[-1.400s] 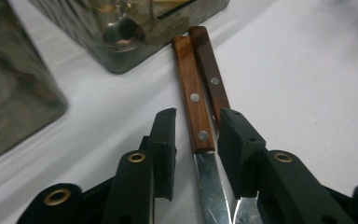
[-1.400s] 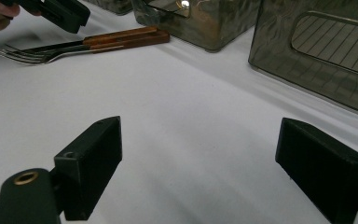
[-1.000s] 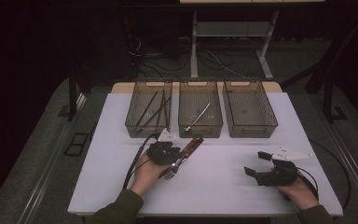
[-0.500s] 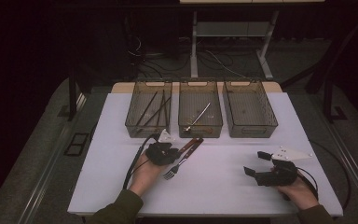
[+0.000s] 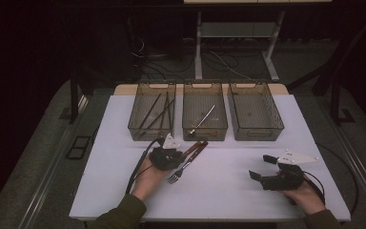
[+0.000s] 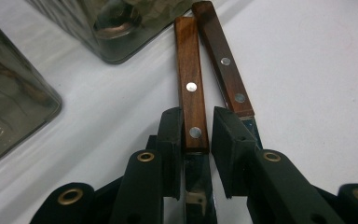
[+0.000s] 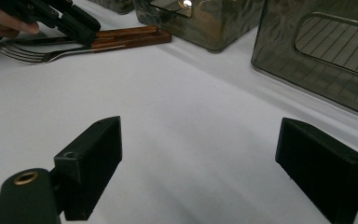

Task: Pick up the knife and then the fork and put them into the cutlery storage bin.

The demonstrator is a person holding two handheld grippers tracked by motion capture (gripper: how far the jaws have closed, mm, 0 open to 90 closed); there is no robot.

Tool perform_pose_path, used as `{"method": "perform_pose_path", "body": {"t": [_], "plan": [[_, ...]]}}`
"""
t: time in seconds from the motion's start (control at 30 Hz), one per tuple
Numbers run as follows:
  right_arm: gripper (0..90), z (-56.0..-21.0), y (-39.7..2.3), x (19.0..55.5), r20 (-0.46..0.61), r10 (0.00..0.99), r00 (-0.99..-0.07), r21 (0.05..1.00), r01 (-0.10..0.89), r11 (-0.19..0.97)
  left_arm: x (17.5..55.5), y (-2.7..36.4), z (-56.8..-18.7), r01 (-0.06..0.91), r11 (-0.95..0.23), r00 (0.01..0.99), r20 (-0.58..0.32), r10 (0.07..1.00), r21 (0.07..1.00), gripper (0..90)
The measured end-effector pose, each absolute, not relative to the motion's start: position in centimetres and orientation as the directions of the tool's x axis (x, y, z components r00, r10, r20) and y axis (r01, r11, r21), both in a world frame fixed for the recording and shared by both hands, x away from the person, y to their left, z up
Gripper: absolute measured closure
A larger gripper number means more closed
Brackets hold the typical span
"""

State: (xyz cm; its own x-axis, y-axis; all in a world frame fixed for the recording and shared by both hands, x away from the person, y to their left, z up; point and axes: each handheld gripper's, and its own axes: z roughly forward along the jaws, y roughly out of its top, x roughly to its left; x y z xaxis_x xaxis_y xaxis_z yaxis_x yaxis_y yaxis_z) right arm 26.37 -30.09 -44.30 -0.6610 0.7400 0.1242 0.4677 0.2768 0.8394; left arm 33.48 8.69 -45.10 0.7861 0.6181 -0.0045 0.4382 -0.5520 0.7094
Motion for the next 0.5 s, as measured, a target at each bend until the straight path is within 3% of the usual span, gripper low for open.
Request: {"method": "perform_pose_path", "body": {"t": [0.5], "plan": [[13.8, -44.29, -30.2, 26.45, 0.125, 0.738, -0.664, 0.845, 0.461, 0.272, 33.89, 8.91, -44.7, 0.433, -0.576, 0.803, -0.008, 0.595, 0.694, 77.5]]}}
